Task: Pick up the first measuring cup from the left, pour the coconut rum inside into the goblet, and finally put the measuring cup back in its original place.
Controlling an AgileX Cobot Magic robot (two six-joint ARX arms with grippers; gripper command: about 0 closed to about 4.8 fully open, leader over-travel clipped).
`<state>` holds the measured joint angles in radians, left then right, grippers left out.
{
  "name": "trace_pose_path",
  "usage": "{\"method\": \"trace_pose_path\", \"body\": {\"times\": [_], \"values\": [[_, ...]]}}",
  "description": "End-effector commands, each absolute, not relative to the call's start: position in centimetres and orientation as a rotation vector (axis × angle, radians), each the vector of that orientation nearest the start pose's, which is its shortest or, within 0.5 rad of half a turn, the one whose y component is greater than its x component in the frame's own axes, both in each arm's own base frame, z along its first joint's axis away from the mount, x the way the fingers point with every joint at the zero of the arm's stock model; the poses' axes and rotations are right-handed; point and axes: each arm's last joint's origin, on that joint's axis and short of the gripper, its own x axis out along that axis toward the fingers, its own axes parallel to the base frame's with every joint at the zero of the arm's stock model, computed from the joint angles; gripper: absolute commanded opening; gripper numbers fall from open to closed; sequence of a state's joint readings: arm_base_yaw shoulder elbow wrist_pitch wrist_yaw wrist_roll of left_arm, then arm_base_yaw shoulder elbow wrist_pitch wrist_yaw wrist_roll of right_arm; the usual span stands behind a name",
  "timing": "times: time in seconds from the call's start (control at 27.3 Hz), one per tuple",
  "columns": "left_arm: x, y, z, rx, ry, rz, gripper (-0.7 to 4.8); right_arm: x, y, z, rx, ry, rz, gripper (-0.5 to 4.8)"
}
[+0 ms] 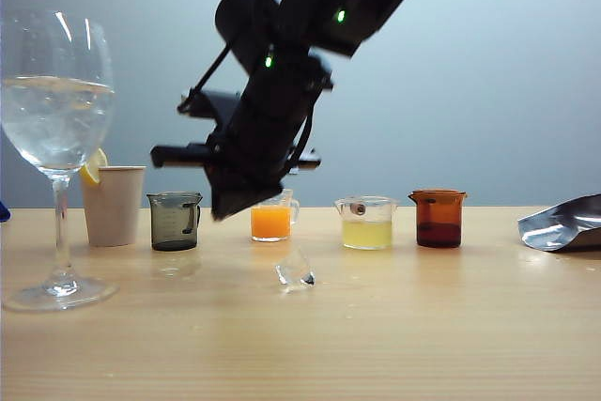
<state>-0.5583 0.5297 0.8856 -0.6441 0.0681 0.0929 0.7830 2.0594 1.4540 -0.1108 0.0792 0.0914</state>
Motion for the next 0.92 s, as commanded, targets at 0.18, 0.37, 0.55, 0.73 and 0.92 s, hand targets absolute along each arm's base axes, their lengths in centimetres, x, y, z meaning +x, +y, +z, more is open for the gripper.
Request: {"method": "trace_pose_path", "body": {"times": [0.18,0.37,0.55,0.73,0.92], "values": [[6.8,-4.5,35.7,0.120,0.193,-0.657,-0.06,30.2,29.7,24.0,-0.221,0.594,0.670,-0.06],[5.3,-3.7,36.1,0.072,0.136,-0.654,-0.06,27.9,27.3,26.8,-0.189,0.542,0.691,-0.06],[4.3,-3.0,35.5,-0.017,0.116,-0.649,-0.06,25.2,24.4,28.8,-0.151,0.497,0.741,-0.06],[4.3,-3.0,33.3,-0.097,0.102,-0.647,-0.06,21.5,19.9,29.9,-0.155,0.402,0.751,-0.06],[5.0,-3.4,29.2,-0.185,0.111,-0.648,-0.06,16.5,13.1,30.1,-0.067,0.286,0.704,-0.06]]}}
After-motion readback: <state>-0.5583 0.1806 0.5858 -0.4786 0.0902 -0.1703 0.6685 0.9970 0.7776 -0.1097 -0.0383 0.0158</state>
